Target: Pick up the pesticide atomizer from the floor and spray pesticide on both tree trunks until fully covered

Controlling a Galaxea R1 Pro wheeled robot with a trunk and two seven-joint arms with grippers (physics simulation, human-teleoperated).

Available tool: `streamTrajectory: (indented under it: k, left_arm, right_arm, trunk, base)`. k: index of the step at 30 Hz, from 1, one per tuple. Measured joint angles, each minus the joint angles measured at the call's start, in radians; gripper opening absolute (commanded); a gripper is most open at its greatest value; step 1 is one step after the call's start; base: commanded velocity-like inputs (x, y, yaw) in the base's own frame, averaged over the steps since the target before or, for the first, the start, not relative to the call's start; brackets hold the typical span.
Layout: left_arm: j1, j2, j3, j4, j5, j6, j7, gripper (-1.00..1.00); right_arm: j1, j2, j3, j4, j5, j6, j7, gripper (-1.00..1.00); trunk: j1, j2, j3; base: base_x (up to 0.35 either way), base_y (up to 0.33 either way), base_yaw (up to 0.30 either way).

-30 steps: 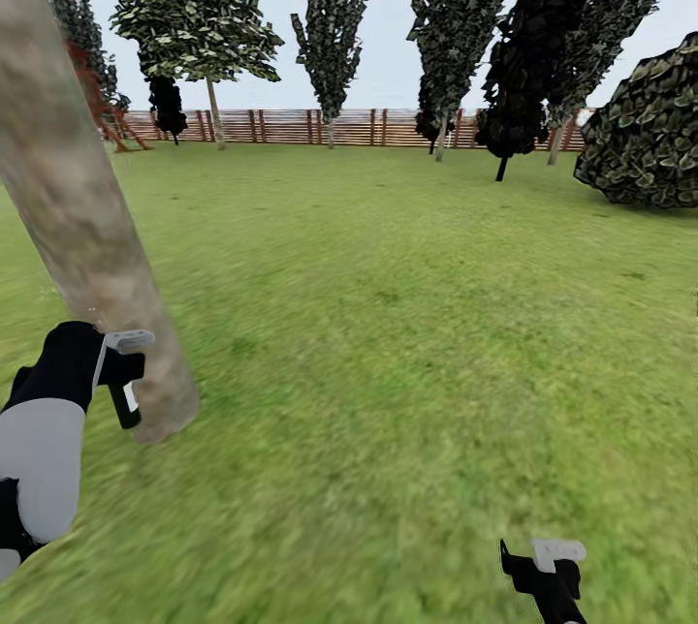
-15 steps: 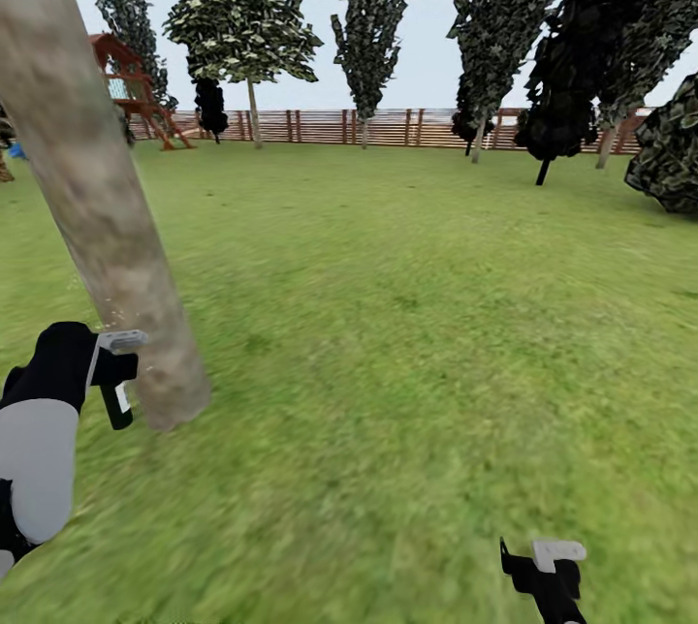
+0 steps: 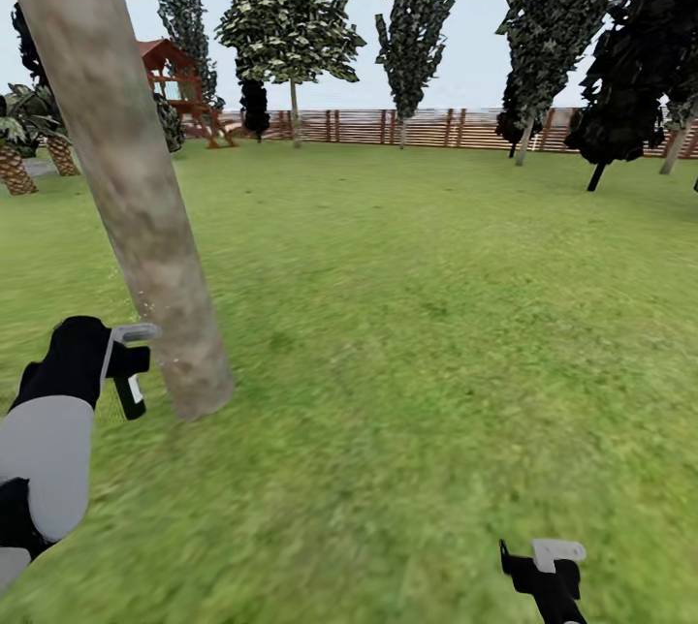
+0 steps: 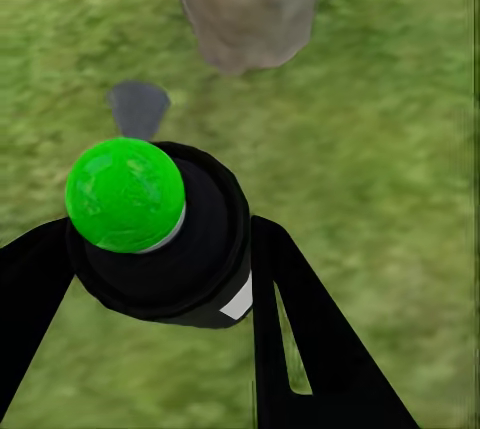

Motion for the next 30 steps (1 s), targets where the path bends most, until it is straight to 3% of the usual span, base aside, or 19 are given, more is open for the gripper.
streamTrajectory:
  k: [2, 8, 16, 30]
  left_arm:
    - [0.0, -0.017, 0.0, -0.005, -0.003, 0.0, 0.009, -1.0]
    - [0.013, -0.031, 0.003, -0.008, -0.001, -0.008, 0.01, -1.0]
    - [0.021, -0.031, 0.002, -0.007, -0.004, -0.018, 0.008, -1.0]
    - [0.029, -0.029, 0.009, 0.004, 0.002, -0.05, -0.001, -1.0]
  right_arm:
    - [0.0, 0.0, 0.0, 0.0, 0.0, -0.001, 0.0, 1.0]
    - [0.0, 0.0, -0.001, -0.001, 0.0, 0.0, 0.0, 1.0]
    - [0.0, 0.0, 0.0, -0.001, 0.0, 0.0, 0.0, 1.0]
    - [0.0, 0.0, 0.0, 0.0, 0.0, 0.0, 0.0, 1.0]
  trunk:
    - [0.0, 0.0, 0.0]
    - [0.0, 0.0, 0.0]
    - [0.0, 0.0, 0.0]
    - [0.0, 0.0, 0.0]
  base:
    - [0.001, 0.0, 0.018]
    - [0.0, 0.0, 0.002]
    - [0.035, -0.015, 0.0]
    - [0.256, -0.05, 0.012]
